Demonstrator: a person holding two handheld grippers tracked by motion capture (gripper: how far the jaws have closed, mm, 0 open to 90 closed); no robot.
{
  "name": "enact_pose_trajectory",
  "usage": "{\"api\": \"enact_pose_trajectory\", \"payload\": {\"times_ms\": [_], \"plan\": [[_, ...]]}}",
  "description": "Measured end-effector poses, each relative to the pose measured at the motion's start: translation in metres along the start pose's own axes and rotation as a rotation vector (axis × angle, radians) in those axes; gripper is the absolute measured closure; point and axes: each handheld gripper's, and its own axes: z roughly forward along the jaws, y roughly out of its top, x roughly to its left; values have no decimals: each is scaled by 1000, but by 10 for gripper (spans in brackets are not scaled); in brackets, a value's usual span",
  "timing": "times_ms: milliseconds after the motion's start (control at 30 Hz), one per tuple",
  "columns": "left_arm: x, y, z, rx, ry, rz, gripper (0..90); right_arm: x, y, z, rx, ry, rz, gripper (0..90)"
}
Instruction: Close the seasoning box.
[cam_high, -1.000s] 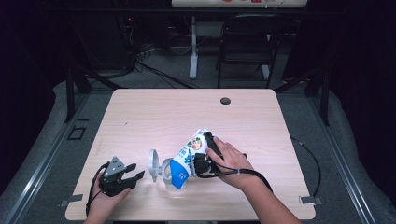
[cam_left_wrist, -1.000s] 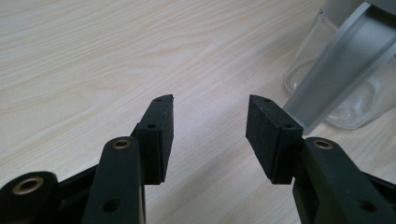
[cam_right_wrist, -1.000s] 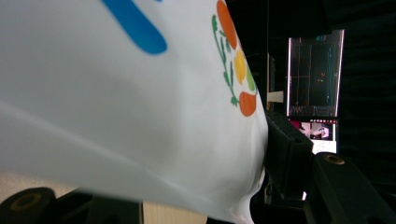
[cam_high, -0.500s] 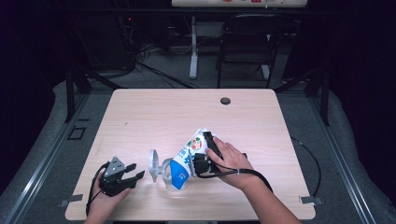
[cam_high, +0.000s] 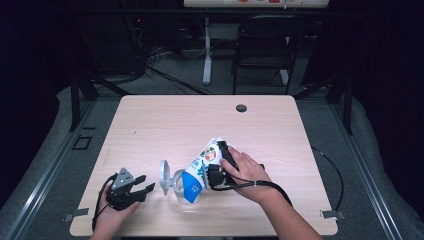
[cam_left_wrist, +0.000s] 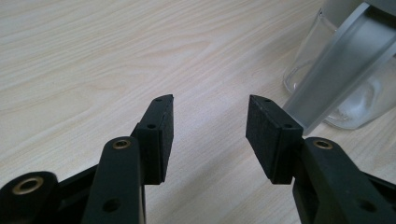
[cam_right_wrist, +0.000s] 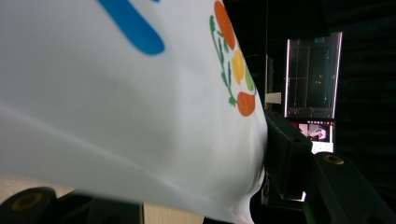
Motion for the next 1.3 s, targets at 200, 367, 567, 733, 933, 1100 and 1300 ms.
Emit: {"api": "enact_pose_trajectory", "payload": {"times_ms": [200, 367, 567, 733, 933, 1100, 1300], "plan": [[0, 0, 0, 0, 1, 0, 523, 0, 0, 0, 0, 0, 0, 480], [0, 0, 0, 2, -1, 0, 523, 0, 0, 0, -1, 0, -1, 480], [0, 0, 0, 3, -1, 0, 522, -1, 0, 0, -1, -1, -3, 481], [0, 0, -1, 8, -3, 1, 522, -1, 0, 0, -1, -1, -4, 481], [0, 0, 0, 4, -2, 0, 522, -1, 0, 0, -2, -1, -6, 481], [0, 0, 0, 4, -1, 2, 522, -1, 0, 0, -4, -2, -8, 482], [0, 0, 0, 4, -1, 2, 522, -1, 0, 0, -6, -3, -11, 482]]}}
